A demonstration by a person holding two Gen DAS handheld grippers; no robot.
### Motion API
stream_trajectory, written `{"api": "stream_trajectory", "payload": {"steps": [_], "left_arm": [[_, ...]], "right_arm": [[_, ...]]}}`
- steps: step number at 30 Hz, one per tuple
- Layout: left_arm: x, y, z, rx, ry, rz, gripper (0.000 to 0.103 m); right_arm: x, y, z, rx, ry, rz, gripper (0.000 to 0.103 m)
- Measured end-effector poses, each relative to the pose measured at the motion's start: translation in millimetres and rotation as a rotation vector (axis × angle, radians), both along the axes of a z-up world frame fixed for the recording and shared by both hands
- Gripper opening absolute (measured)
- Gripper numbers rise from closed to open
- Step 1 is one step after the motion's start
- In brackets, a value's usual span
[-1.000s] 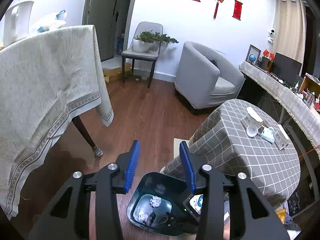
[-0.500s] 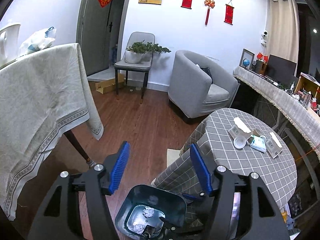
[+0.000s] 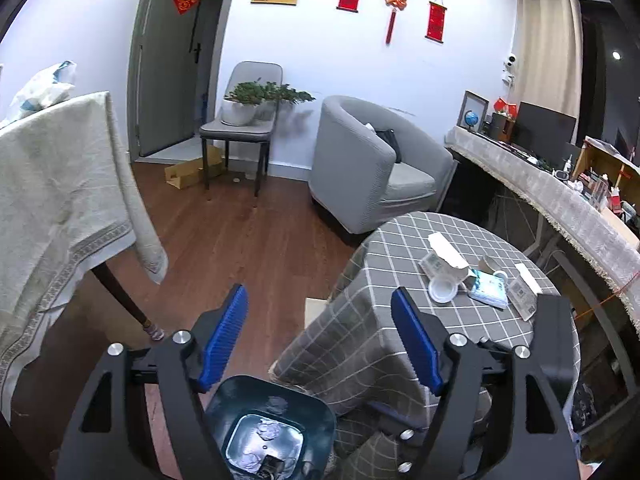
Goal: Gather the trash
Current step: 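Lift both tools away from the bin toward the checked table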
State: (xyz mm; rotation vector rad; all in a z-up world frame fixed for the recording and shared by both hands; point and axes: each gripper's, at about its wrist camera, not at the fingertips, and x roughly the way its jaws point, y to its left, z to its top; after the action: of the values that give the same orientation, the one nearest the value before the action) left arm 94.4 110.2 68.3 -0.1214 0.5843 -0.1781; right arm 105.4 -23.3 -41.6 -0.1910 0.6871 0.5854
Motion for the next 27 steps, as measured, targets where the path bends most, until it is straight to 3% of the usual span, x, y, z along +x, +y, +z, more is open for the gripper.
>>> {"api": "stream_trajectory", "payload": {"steps": [8,15,27], "left_arm": [[11,-38,-11,0.008,0.022,-0.059,0.078],[19,-68,-20,0.007,0.038,-0.096,0.079],[34,-121,-35,0.013,0.066,-0.146,0.082]], "right_arm": [[4,-66,13,0.057,-0.031,-0.144,0.077],[9,-135,12,0.155,0.017,-0.296,0.077],[0,-213,4,0.184,0.025,-0.456,0.077]]}}
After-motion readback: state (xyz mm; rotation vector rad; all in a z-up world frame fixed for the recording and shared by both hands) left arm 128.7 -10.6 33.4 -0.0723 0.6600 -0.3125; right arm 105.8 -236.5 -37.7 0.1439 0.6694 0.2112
